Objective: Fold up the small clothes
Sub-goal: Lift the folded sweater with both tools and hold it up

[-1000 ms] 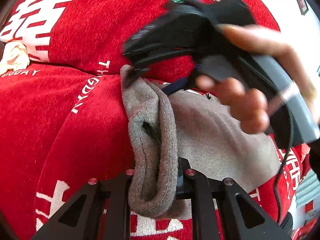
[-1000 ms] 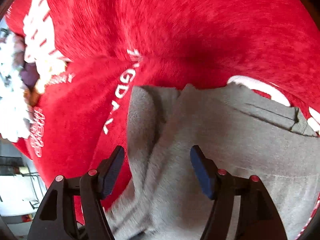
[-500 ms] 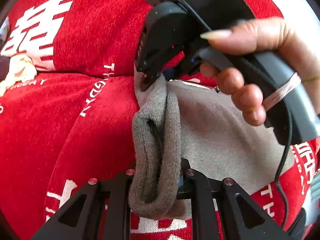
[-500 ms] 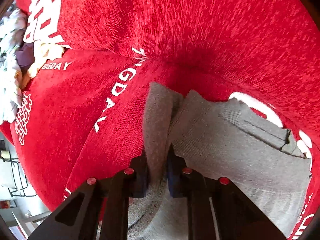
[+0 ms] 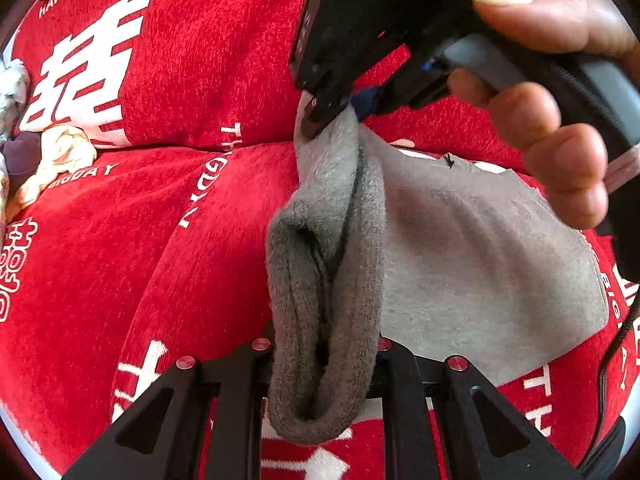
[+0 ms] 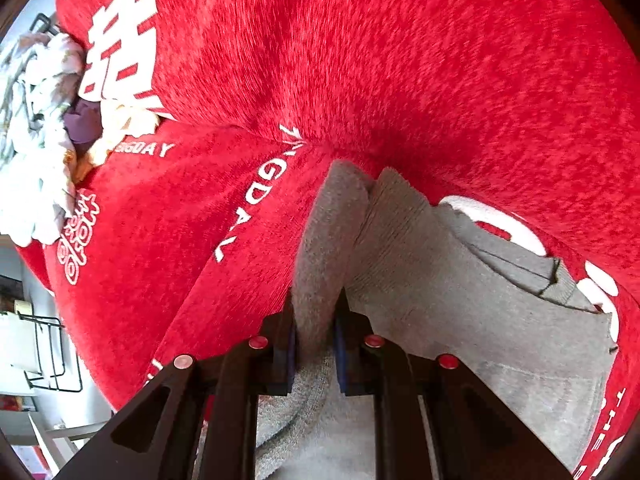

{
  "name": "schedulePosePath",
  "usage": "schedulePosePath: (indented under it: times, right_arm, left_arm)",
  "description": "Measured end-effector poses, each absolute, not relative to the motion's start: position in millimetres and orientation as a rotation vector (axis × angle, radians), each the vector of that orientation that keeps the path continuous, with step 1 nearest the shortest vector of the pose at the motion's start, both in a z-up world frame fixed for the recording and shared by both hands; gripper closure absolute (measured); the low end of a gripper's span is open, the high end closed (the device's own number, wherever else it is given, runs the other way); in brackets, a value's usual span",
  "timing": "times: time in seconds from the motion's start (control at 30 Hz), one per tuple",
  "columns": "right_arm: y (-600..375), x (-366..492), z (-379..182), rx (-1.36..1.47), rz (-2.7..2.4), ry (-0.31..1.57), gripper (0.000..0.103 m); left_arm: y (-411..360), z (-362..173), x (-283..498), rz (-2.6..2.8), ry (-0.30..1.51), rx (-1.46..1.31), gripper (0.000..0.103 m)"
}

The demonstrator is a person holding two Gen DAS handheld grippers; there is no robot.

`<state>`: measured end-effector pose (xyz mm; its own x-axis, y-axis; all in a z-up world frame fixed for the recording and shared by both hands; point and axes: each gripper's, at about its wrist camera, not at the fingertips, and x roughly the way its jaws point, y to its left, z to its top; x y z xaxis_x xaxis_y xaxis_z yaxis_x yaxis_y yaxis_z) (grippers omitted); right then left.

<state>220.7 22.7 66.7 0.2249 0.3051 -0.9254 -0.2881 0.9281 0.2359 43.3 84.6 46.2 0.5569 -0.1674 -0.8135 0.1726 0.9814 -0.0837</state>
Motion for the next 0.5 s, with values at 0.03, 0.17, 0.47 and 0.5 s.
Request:
schedulePosePath:
  times: [0.03, 0.17, 0.47, 0.5]
  right_arm:
    - [20, 219, 70, 0.021, 0.413, 1.274, 0.087]
    - [2, 215, 81, 0.05, 0.435, 1.251, 0.087]
    - [-31, 211, 93, 0.087, 0.497, 1.229, 0.087]
    - [-36, 210, 94, 0.094, 0.505, 1.229, 0.087]
  left_arm:
    - [82, 48, 42, -0.198, 0.961, 0.01, 0.085]
    - [71, 60, 37, -0.197, 0.956, 0.03, 0.085]
    - [32, 83, 30, -0.214, 0.943, 0.092, 0.085]
    - [29, 84, 29, -0.217, 0.943, 0.097, 0.085]
